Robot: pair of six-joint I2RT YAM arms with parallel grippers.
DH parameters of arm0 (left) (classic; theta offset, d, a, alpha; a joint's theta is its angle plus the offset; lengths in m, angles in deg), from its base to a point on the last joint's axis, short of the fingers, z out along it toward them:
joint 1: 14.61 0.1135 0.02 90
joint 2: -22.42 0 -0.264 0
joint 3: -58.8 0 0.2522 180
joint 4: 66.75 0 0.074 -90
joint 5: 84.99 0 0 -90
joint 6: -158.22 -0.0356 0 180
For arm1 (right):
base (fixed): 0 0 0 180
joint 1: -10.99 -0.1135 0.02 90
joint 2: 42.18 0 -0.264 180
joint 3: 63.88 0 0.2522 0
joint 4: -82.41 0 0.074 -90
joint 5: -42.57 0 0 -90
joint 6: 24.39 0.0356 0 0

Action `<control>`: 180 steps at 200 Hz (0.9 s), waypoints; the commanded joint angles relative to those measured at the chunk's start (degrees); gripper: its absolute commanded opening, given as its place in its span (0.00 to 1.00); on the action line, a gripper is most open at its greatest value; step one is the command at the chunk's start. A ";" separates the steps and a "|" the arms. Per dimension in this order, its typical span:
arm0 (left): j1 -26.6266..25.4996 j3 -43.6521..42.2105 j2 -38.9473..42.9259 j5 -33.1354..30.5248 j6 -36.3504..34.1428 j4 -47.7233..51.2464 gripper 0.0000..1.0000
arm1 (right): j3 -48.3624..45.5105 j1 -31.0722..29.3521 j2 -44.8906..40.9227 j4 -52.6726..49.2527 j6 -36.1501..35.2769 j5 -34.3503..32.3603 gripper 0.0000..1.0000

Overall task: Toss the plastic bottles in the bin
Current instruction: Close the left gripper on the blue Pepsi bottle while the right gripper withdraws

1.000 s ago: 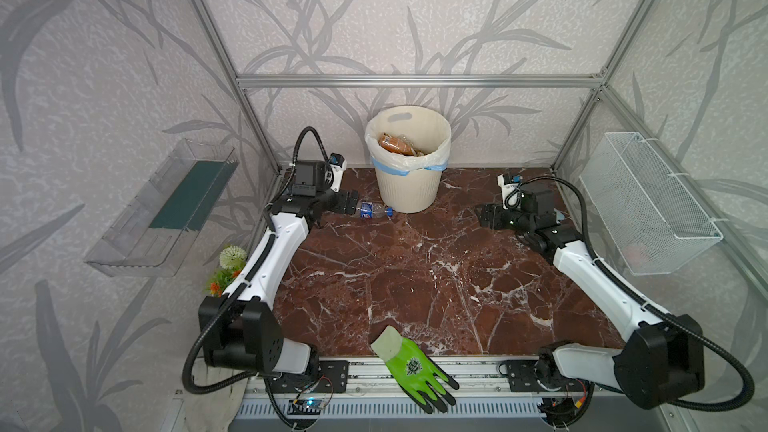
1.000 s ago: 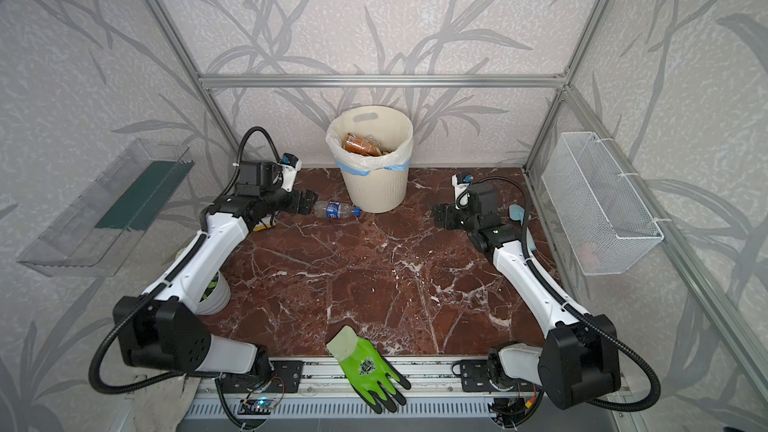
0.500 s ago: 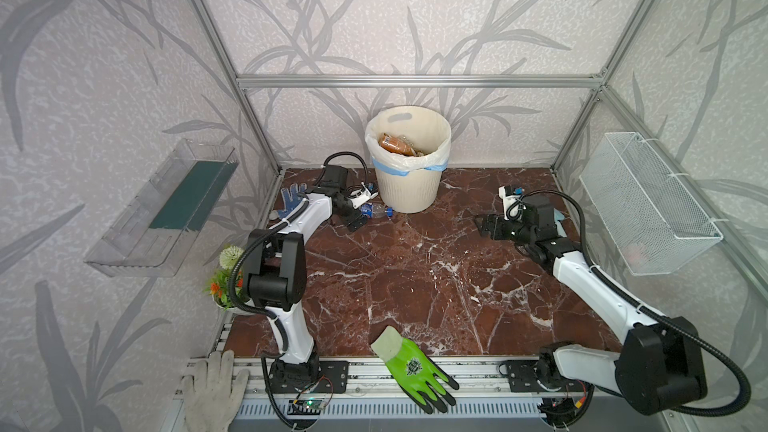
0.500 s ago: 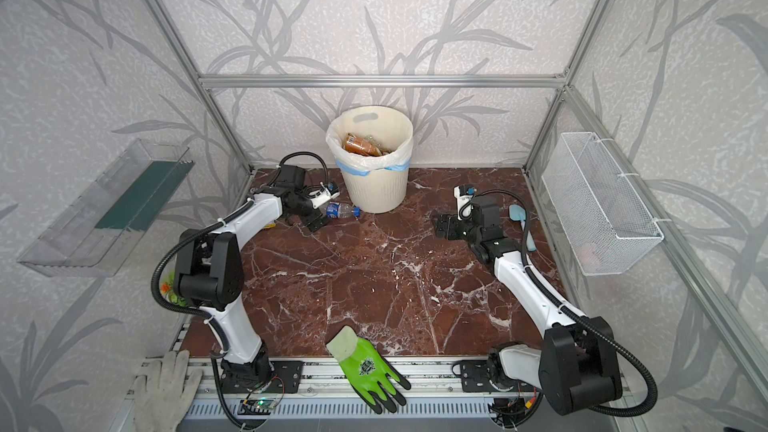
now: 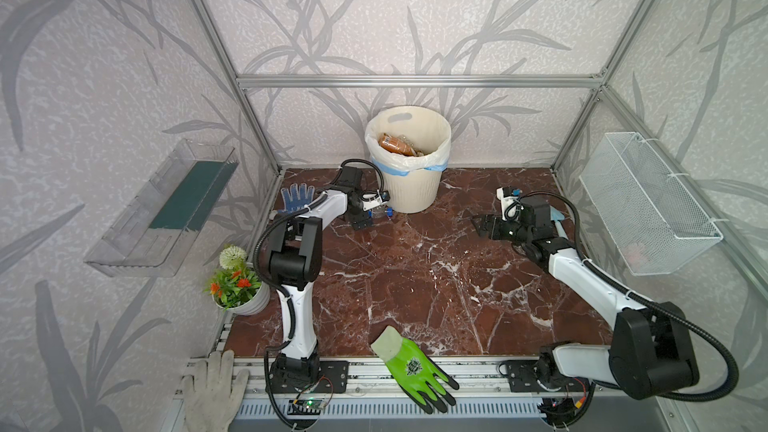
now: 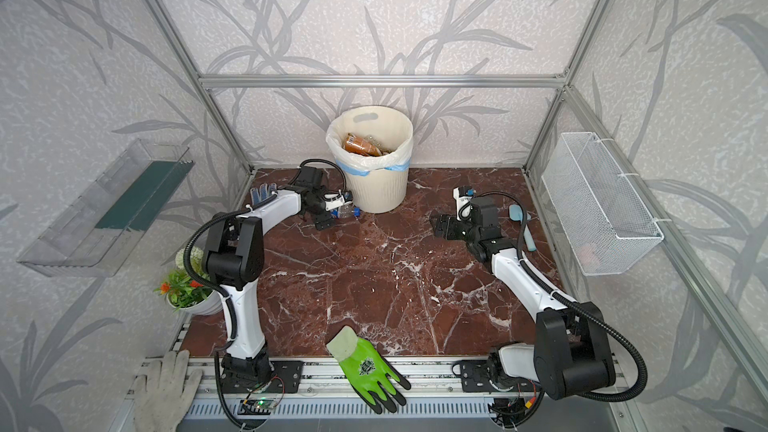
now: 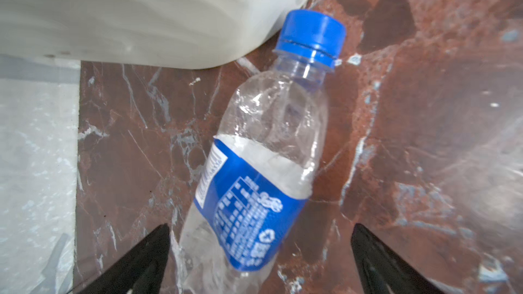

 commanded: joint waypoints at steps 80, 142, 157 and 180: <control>-0.35 3.88 -6.17 0.92 -6.11 2.57 0.91 | -1.77 0.35 1.55 3.94 3.24 3.17 0.85; -0.75 -1.23 -2.40 0.01 -5.32 1.51 0.71 | -1.95 0.35 0.49 2.89 3.55 1.20 0.84; -0.75 -2.40 -1.07 0.03 -4.83 1.48 0.66 | -2.20 0.43 -0.08 2.63 3.64 0.85 0.84; -1.33 -5.32 1.82 -0.10 -3.97 1.34 0.57 | -2.82 0.44 -1.16 2.62 3.82 0.67 0.84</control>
